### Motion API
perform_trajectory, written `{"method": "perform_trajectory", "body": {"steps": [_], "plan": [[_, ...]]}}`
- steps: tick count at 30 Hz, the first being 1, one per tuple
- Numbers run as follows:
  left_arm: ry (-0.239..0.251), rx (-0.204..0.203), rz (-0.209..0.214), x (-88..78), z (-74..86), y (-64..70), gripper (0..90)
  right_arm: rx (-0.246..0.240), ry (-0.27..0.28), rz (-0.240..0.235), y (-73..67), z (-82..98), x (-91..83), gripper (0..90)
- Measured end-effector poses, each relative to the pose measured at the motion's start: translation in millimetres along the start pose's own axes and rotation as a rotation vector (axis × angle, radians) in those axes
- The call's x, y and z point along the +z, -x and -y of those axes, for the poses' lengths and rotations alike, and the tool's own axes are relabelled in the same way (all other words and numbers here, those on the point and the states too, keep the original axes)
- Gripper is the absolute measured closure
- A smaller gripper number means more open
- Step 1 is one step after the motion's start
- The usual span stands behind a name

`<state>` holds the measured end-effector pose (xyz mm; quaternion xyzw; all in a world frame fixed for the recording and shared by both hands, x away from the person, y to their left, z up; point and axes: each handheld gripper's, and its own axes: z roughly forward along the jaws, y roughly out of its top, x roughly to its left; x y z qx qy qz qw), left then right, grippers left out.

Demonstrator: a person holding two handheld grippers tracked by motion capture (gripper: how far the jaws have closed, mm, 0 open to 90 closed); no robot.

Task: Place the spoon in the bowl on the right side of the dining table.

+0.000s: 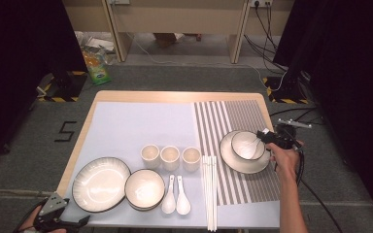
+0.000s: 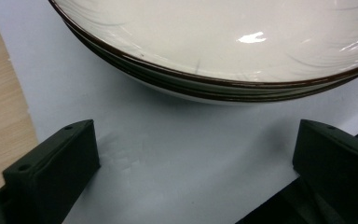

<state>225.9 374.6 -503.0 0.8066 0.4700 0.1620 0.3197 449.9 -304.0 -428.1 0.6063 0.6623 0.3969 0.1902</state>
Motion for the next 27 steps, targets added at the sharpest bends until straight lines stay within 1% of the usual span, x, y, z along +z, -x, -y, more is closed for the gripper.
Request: {"method": "perform_trajectory", "body": {"steps": [5,6,7,8,10,11,13,15,16,17,18,19,20,21,23,24,27], "plan": [[-0.004,0.001,0.001,-0.2,-0.3,-0.1,0.0,-0.013,0.011,0.029,7.9,2.5,-14.8,54.8],[-0.004,0.001,0.001,-0.2,-0.3,-0.1,0.0,-0.013,0.011,0.029,7.9,2.5,-14.8,54.8],[-0.006,0.0,0.003,-0.3,-0.3,-0.1,0.0,-0.014,0.019,0.034,10.1,3.4,-17.3,54.4],[0.002,-0.001,0.0,0.0,0.1,0.0,0.0,-0.008,0.014,0.032,14.6,5.9,-21.9,54.0],[-0.002,0.0,0.0,-0.1,-0.1,0.0,0.0,-0.01,0.015,0.03,16.8,7.7,-22.9,54.0],[-0.006,0.001,0.002,-0.2,-0.4,-0.1,0.0,-0.017,0.006,0.021,20.6,11.2,-26.0,54.1],[0.008,-0.002,-0.004,0.5,0.4,0.1,0.0,-0.024,-0.004,-0.003,21.5,14.3,-27.4,54.1],[0.001,0.0,-0.002,0.3,-0.1,0.1,0.0,-0.049,-0.017,-0.016,21.4,17.6,-29.3,54.1],[0.001,0.0,-0.002,0.3,-0.1,0.1,0.0,-0.049,-0.017,-0.016,21.4,17.6,-29.3,54.1],[0.006,0.0,-0.005,0.5,0.3,0.3,0.0,-0.089,-0.044,-0.019,19.6,20.9,-31.4,54.0],[0.006,0.0,-0.005,0.5,0.3,0.3,0.0,-0.107,-0.053,-0.007,18.3,22.4,-32.6,53.7],[0.01,-0.003,-0.002,0.5,0.7,0.2,0.0,-0.117,-0.054,-0.006,17.8,23.6,-33.5,53.2],[0.01,-0.003,-0.002,0.5,0.7,0.2,0.0,-0.117,-0.054,-0.006,17.8,23.6,-33.5,53.2],[0.002,0.001,-0.003,0.5,0.3,0.0,0.0,-0.108,-0.05,-0.046,17.8,26.3,-36.1,52.4],[0.001,0.002,-0.005,0.4,0.2,0.0,0.0,-0.108,-0.048,-0.043,17.8,26.8,-37.6,51.9],[0.008,0.003,-0.004,0.3,0.7,-0.2,0.0,-0.113,-0.043,-0.045,18.2,27.3,-41.1,50.2],[0.001,0.004,-0.006,0.4,0.1,-0.1,0.0,-0.111,-0.039,-0.065,17.8,27.4,-44.8,47.6]]}}
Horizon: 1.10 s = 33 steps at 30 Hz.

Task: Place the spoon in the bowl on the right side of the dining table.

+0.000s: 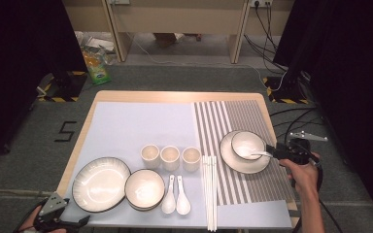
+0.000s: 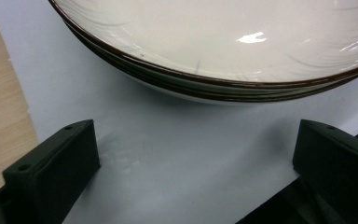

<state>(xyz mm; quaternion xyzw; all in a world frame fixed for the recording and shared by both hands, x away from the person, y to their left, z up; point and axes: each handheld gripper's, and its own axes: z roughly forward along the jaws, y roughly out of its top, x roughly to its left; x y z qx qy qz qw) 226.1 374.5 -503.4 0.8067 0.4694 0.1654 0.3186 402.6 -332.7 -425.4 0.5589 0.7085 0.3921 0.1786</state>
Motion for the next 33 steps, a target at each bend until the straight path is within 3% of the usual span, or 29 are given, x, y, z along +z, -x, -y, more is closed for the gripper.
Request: {"method": "perform_trajectory", "body": {"steps": [5,9,12,15,20,33], "plan": [[0.004,0.0,0.001,0.0,0.4,-0.1,0.0,-0.021,0.015,-0.011,-4.5,-0.6,-5.6,45.4],[0.01,-0.004,0.003,0.0,0.9,0.0,0.0,-0.075,-0.016,-0.031,-15.8,1.2,-8.6,44.5],[0.007,-0.004,0.002,0.1,0.5,0.2,0.0,-0.122,-0.05,-0.003,-22.8,4.4,-6.6,46.8],[0.008,-0.004,0.002,0.0,0.6,0.1,0.0,-0.131,-0.05,0.016,-22.3,3.1,-4.5,50.6],[0.007,-0.004,0.005,0.0,0.8,0.1,0.0,-0.108,-0.061,0.053,-16.2,-2.5,-0.2,50.5],[0.003,-0.001,0.003,0.0,0.5,-0.1,0.0,-0.079,-0.057,0.064,-10.6,-6.6,3.3,46.7]]}}
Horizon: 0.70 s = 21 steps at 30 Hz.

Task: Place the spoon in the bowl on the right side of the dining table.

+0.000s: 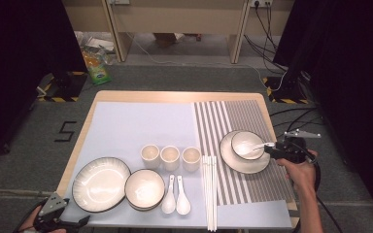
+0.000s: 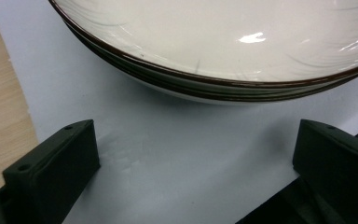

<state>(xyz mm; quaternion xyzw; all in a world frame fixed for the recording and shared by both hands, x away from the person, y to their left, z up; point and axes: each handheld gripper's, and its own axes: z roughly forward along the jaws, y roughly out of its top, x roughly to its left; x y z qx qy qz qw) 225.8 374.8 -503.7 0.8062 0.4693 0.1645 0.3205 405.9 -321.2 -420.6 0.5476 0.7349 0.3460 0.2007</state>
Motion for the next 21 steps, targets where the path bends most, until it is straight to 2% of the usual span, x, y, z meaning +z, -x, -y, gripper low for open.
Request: {"method": "perform_trajectory", "body": {"steps": [4,6,10,11,16,17,20,21], "plan": [[0.003,-0.003,0.002,0.0,0.2,0.3,0.0,0.014,0.033,0.006,-1.0,-0.8,-10.8,44.4],[0.002,0.001,-0.003,-0.1,0.1,0.0,0.0,-0.001,0.059,-0.007,-6.0,-3.2,-20.8,44.5],[0.001,0.001,-0.002,0.0,-0.1,0.0,0.0,-0.025,0.076,-0.024,-14.9,-5.5,-28.3,44.5],[0.005,-0.002,-0.002,0.0,0.1,0.3,0.0,-0.032,0.09,-0.04,-21.4,-6.7,-31.2,44.6],[0.005,-0.002,-0.002,0.1,0.1,0.2,0.0,-0.057,0.087,-0.062,-34.9,-7.2,-32.9,44.7],[0.006,0.004,-0.003,-0.2,0.4,-0.2,0.0,-0.07,0.088,-0.068,-42.8,-7.3,-33.4,44.7],[0.006,-0.003,0.0,0.0,0.2,0.3,0.0,-0.085,0.079,-0.078,-50.0,-7.0,-33.5,44.8],[0.002,0.0,-0.001,0.0,-0.1,0.1,0.0,-0.097,0.08,-0.088,-56.3,-6.8,-34.0,44.8]]}}
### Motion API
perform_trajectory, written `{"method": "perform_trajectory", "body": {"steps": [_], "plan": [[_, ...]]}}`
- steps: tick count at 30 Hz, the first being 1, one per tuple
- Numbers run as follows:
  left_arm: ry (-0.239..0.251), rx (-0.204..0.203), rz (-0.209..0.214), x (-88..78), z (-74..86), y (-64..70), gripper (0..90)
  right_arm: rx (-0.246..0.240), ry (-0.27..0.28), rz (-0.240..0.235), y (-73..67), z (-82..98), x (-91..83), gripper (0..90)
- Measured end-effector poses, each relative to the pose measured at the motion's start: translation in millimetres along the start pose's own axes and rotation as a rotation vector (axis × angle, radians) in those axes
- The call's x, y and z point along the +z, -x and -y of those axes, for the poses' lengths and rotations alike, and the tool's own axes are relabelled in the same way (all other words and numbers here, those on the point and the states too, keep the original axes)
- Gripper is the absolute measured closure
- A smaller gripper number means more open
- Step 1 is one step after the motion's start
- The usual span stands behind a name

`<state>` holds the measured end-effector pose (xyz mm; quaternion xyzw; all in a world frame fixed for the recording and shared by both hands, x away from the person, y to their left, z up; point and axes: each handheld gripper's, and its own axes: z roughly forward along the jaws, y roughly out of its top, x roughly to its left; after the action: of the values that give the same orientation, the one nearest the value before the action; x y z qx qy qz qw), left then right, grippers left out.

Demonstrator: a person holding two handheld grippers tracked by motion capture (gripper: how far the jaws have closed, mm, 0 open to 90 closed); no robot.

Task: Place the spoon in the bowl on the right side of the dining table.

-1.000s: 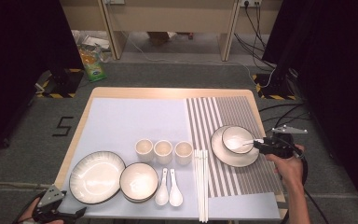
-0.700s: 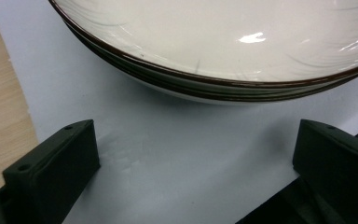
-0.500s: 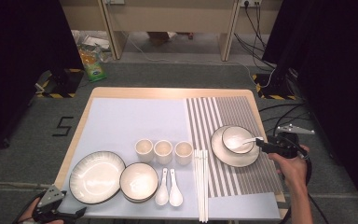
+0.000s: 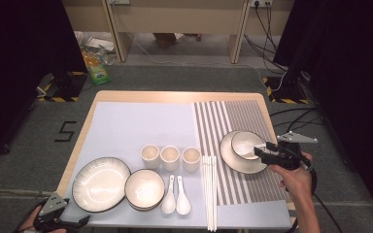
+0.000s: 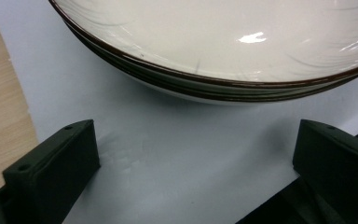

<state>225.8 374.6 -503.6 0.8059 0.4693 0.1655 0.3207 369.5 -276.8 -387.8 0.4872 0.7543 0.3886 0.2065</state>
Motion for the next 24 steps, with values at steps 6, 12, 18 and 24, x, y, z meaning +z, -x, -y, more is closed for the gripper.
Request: {"method": "perform_trajectory", "body": {"steps": [6,12,18,24], "plan": [[-0.001,0.001,-0.001,0.0,0.0,0.0,0.0,-0.021,-0.008,-0.033,-14.9,0.4,1.3,44.8],[0.003,-0.002,0.0,0.0,0.2,0.1,0.0,-0.047,-0.02,-0.05,-26.4,2.0,4.9,45.0],[0.005,-0.003,0.001,0.0,0.4,0.1,0.0,-0.071,-0.029,-0.066,-38.9,3.7,9.6,45.0],[0.004,-0.003,0.001,0.0,0.3,0.1,0.0,-0.091,-0.048,-0.087,-50.1,6.0,14.7,45.1]]}}
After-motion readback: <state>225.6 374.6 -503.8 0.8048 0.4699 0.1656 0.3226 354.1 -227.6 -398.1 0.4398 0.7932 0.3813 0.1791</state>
